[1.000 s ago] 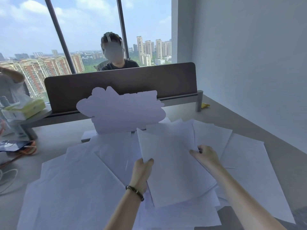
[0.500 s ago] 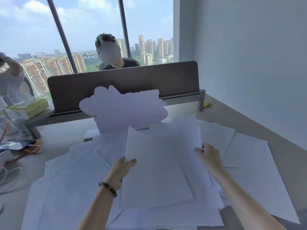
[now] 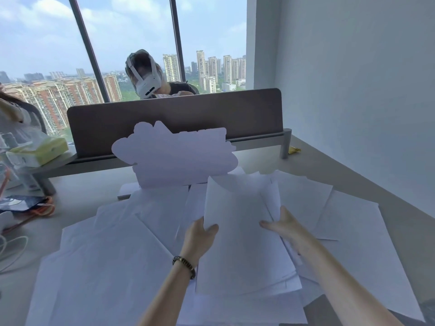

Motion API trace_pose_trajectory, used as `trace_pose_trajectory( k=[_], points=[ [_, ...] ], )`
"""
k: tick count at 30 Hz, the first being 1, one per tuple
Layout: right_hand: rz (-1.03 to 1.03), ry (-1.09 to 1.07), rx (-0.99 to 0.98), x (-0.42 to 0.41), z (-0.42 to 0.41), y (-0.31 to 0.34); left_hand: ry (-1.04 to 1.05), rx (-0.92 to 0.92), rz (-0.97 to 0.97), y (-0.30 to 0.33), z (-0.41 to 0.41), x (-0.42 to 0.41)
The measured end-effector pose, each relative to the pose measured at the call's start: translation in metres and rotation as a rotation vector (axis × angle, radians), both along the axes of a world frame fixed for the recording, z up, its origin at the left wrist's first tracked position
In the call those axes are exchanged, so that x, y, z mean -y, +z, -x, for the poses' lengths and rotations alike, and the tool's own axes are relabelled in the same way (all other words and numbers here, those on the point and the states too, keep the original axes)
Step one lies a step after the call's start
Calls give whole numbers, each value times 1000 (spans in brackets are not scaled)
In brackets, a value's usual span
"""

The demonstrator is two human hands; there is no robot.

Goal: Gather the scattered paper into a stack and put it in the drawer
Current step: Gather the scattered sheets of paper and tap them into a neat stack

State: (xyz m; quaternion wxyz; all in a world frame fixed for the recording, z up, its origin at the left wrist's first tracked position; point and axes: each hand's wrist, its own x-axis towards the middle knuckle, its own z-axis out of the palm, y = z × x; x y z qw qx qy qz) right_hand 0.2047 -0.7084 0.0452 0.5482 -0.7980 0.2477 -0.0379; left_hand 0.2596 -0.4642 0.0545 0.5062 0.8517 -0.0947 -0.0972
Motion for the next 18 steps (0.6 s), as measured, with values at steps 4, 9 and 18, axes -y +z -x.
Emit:
trace_pose_trajectory(
  k=[4, 9, 18],
  points=[
    [2, 43, 93, 1, 8, -1, 42, 12, -31, -4, -5, -1],
    [-110, 78, 278, -5, 24, 14, 91, -38, -1, -12, -21, -11],
    [-216, 82, 446, -6, 36, 29, 214, -57, 196, 13, -23, -31]
  ],
)
